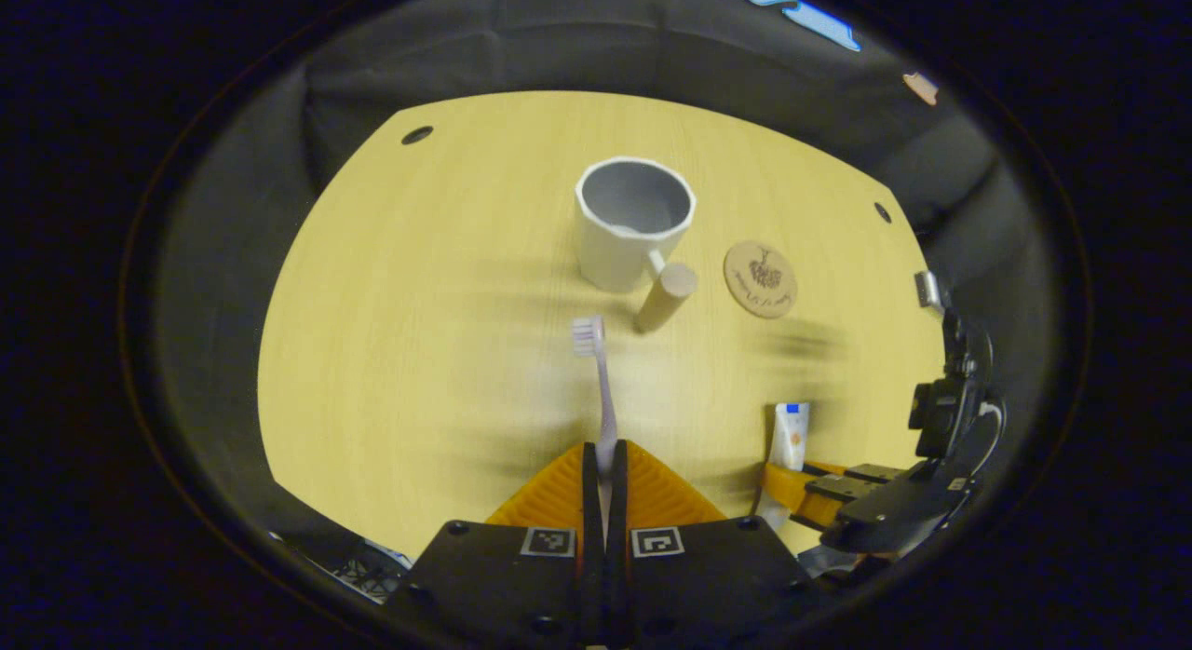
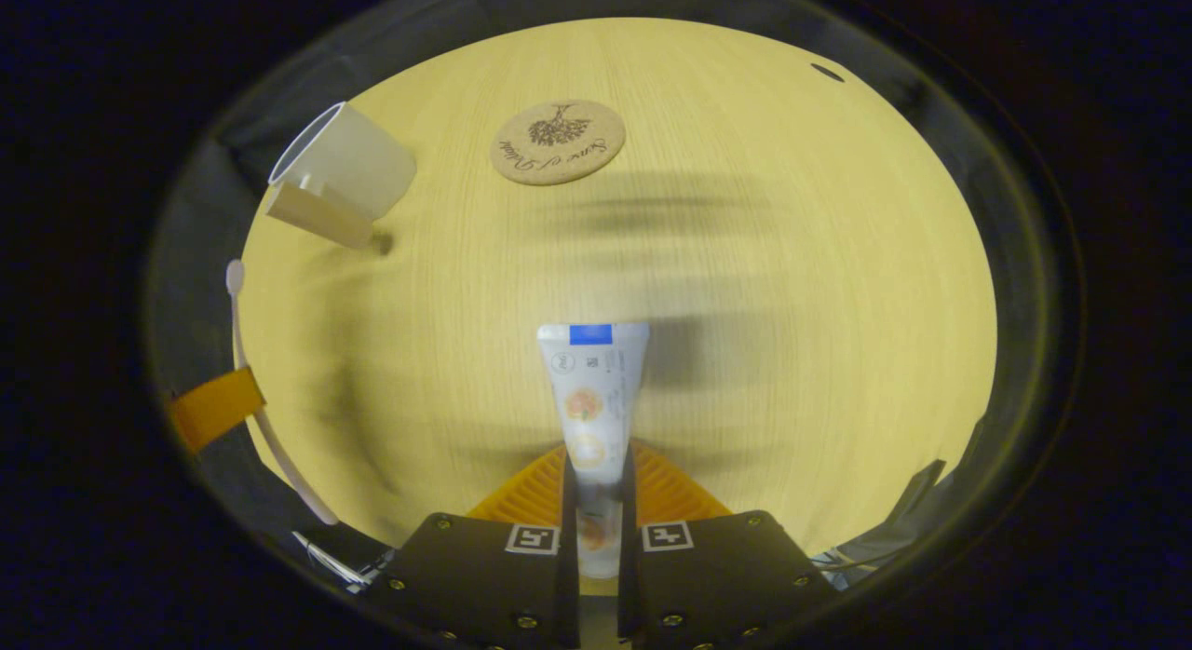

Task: Put the toothbrush and toothpaste on the desktop into the cup, then pick up the cup and place it on the coaster on the desktop.

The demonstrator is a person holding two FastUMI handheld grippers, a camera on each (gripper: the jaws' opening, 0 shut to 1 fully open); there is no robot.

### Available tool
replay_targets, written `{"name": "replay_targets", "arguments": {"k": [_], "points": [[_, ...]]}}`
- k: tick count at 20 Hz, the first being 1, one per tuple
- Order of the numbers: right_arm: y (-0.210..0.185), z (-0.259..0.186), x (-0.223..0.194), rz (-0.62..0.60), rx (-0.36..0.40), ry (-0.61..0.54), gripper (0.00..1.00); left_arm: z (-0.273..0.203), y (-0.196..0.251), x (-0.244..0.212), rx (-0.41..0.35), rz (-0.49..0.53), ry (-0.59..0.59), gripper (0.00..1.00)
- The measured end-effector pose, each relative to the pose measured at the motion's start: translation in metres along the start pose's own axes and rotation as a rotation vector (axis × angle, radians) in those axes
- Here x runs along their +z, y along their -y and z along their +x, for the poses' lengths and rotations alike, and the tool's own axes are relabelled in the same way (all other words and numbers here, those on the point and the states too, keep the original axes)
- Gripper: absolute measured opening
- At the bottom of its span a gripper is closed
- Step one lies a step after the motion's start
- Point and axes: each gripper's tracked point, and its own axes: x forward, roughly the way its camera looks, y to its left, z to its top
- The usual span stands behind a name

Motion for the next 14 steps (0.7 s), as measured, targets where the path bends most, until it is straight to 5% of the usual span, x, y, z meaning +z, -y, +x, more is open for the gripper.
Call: {"name": "replay_targets", "arguments": {"k": [12, 13, 14], "points": [[0.001, -0.005, 0.002, 0.039, 0.021, 0.019, 0.17, -0.038, -0.005, 0.169, 0.019, 0.046, 0.257, 0.13], [0.003, -0.006, 0.001, 0.044, 0.02, 0.021, 0.17, -0.036, -0.007, 0.18, 0.024, 0.052, 0.269, 0.07], [0.005, -0.008, 0.0, 0.05, 0.019, 0.023, 0.18, -0.032, -0.008, 0.192, 0.026, 0.059, 0.283, 0.13]]}}
